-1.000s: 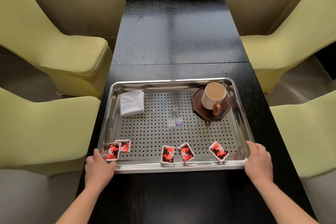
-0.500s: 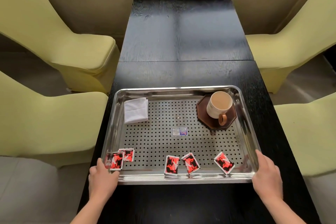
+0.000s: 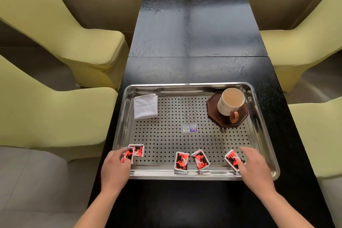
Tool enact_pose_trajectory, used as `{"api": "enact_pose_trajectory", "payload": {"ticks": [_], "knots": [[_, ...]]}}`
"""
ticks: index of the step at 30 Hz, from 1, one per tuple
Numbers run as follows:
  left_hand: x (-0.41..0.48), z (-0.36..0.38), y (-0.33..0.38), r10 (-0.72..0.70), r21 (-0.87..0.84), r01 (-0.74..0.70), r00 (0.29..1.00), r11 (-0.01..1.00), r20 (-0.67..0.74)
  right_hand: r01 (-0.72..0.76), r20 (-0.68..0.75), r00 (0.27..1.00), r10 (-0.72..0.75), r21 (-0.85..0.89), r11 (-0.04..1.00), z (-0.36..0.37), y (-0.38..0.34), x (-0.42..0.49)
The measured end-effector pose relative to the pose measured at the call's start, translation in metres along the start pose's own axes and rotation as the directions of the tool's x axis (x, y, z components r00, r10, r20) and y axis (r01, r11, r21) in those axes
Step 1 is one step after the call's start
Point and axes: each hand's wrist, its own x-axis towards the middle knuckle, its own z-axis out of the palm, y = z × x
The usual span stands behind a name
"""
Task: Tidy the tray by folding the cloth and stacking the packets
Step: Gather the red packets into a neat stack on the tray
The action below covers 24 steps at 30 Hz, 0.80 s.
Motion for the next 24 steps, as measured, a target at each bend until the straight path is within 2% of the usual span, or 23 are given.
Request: {"api": "enact_pose_trajectory", "payload": {"ticks": [2, 6, 9, 12, 17, 22, 24], "knots": [[0.001, 0.005, 0.006, 0.005, 0.048, -0.008, 0.998, 0.999, 0.060, -0.012, 0.072, 0.997, 0.011, 0.011, 1.000, 0.011, -0.015, 0.004], [0.009, 0.014, 0.011, -0.052, 0.255, 0.018, 0.991, 0.967, 0.124, -0.150, 0.165, 0.971, 0.172, -0.140, 0.979, 0.018, -0.018, 0.012], [0.009, 0.025, 0.015, -0.074, 0.381, -0.015, 0.973, 0.924, 0.217, -0.178, 0.197, 0.956, 0.218, -0.201, 0.963, 0.021, -0.016, 0.015], [0.002, 0.037, 0.017, -0.086, 0.376, -0.022, 0.959, 0.926, 0.269, -0.172, 0.208, 0.955, 0.211, -0.194, 0.966, 0.029, -0.022, 0.013], [-0.018, 0.056, 0.030, 0.048, 0.329, -0.164, 0.941, 0.930, 0.334, -0.050, 0.270, 0.957, 0.102, -0.193, 0.980, 0.047, -0.042, 0.000], [-0.033, 0.072, 0.054, 0.164, 0.258, -0.296, 0.887, 0.920, 0.432, 0.029, 0.313, 0.950, 0.011, -0.123, 0.992, 0.059, -0.062, -0.004], [-0.036, 0.072, 0.057, 0.200, 0.199, -0.307, 0.882, 0.931, 0.426, 0.034, 0.318, 0.948, -0.003, -0.091, 0.995, 0.059, -0.061, -0.003]]}}
